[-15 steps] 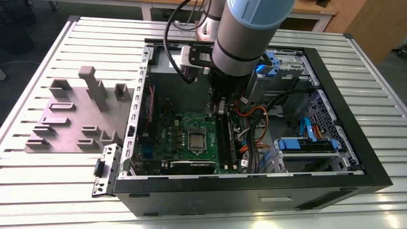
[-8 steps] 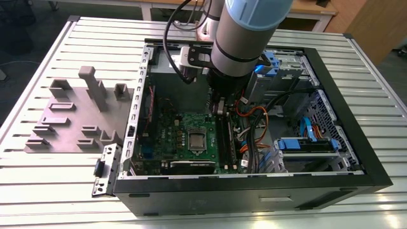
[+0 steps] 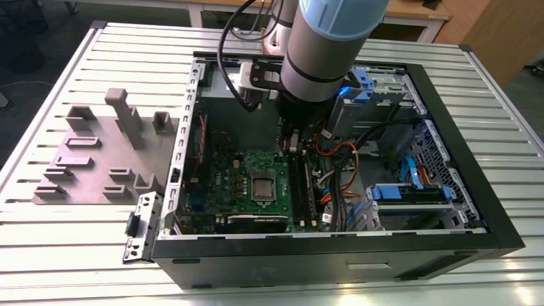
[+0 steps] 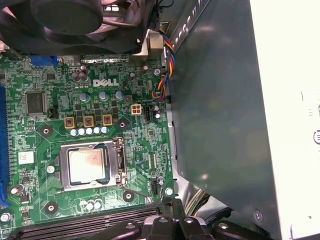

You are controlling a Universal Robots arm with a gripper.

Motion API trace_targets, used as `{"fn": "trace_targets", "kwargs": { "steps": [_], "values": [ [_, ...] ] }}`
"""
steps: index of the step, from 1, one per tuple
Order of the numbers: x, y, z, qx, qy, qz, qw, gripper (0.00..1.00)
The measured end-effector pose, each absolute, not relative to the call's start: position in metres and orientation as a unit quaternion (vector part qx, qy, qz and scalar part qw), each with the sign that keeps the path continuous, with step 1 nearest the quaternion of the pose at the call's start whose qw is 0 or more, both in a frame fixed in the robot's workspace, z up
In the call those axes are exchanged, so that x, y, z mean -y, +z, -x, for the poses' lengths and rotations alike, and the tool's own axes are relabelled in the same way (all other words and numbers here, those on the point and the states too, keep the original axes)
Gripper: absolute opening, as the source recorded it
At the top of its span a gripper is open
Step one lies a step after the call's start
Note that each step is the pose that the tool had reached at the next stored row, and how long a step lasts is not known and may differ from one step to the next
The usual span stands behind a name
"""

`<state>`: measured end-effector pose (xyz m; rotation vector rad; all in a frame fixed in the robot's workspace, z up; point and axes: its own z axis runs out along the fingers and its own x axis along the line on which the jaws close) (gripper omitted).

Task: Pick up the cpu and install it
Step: 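Install the first cpu locking lever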

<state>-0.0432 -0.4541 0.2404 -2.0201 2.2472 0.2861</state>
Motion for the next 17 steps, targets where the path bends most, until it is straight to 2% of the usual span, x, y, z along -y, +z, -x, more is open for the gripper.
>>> {"fn": "trace_targets", "kwargs": {
  "steps": [10,17],
  "values": [
    [0.4526,0.2379,0.0452,-0.739,0.092,0.665,0.052,0.11],
    [0.4532,0.2384,0.0453,-0.741,0.077,0.666,0.037,0.11]
  ]
}}
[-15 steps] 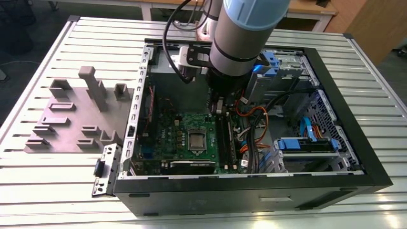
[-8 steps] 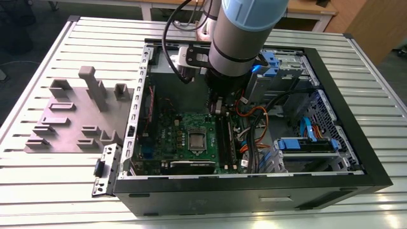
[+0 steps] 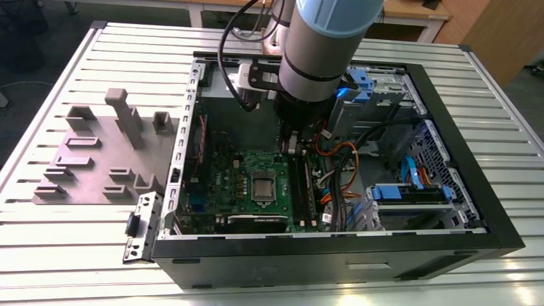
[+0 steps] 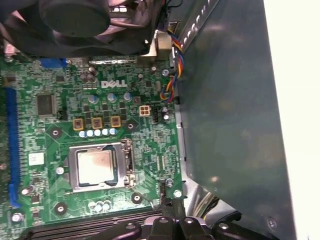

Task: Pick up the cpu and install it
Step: 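Install the first cpu locking lever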

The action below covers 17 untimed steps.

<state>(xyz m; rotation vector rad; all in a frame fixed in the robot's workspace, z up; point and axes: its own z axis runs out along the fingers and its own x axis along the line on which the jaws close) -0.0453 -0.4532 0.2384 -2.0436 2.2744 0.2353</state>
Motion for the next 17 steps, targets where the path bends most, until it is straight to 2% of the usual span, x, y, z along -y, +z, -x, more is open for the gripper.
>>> {"fn": "trace_targets", "kwargs": {
  "steps": [7,17],
  "values": [
    [0.4536,0.2408,0.0455,-0.742,0.069,0.666,0.030,0.11],
    [0.4632,0.2405,0.0460,-0.742,0.068,0.666,0.030,0.11]
  ]
}}
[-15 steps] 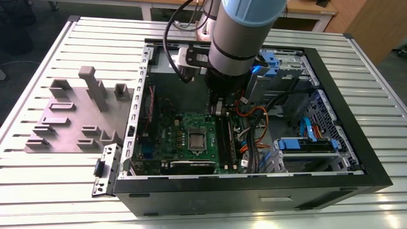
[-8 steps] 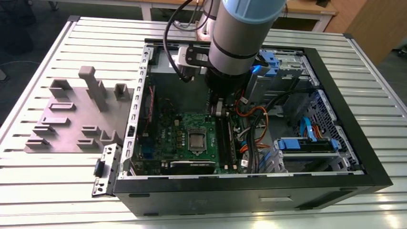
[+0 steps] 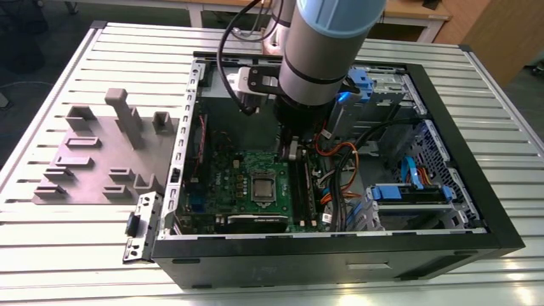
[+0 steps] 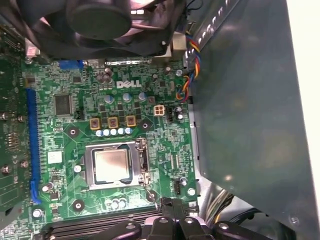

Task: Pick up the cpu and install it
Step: 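Install the first cpu locking lever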

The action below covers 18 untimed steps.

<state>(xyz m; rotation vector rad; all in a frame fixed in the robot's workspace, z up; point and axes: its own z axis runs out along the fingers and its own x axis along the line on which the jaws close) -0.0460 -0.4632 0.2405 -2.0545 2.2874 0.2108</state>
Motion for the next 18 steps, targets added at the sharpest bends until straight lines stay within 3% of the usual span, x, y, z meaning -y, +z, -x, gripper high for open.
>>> {"fn": "trace_targets", "kwargs": {
  "steps": [18],
  "values": [
    [0.481,0.240,0.046,-0.742,0.068,0.667,0.030,0.11]
  ]
}}
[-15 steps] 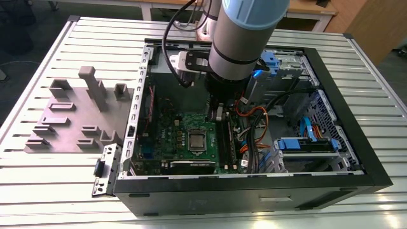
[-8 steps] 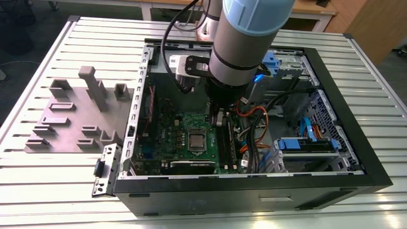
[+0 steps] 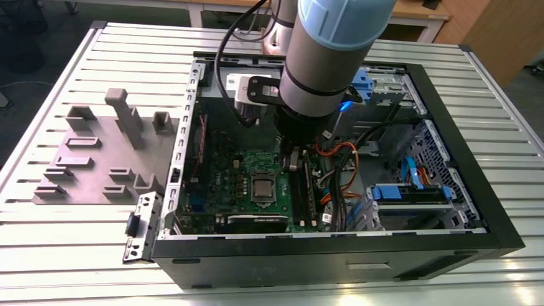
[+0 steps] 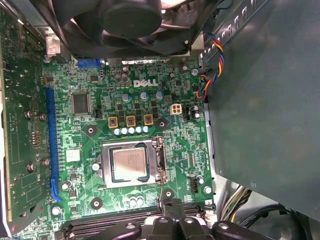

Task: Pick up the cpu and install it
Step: 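Install the first cpu locking lever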

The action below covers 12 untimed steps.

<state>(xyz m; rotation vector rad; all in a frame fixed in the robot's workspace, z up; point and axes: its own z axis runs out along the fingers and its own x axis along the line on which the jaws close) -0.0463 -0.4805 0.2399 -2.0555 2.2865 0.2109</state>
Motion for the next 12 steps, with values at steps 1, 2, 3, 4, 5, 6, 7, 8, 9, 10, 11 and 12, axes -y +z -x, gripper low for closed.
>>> {"fn": "trace_targets", "kwargs": {
  "steps": [1,2,3,4,5,6,7,8,9,10,11,12],
  "values": [
    [0.4806,0.2399,0.0463,-0.742,0.068,0.667,0.030,0.11],
    [0.4806,0.2399,0.0462,-0.742,0.068,0.667,0.030,0.11],
    [0.4806,0.2399,0.0463,-0.742,0.068,0.667,0.030,0.11],
    [0.4807,0.2399,0.0463,-0.742,0.068,0.667,0.030,0.11],
    [0.4807,0.2399,0.0463,-0.742,0.068,0.667,0.030,0.11],
    [0.4807,0.2399,0.0463,-0.742,0.068,0.667,0.030,0.11],
    [0.4807,0.2399,0.0463,-0.742,0.068,0.667,0.030,0.11],
    [0.4808,0.2399,0.0463,-0.742,0.068,0.667,0.030,0.11],
    [0.4811,0.2399,0.0463,-0.742,0.068,0.667,0.030,0.11],
    [0.4818,0.2398,0.0463,-0.742,0.068,0.667,0.030,0.11],
    [0.4832,0.2397,0.0466,-0.741,0.068,0.667,0.030,0.11],
    [0.4844,0.2397,0.0470,-0.740,0.068,0.668,0.030,0.11]
  ]
}}
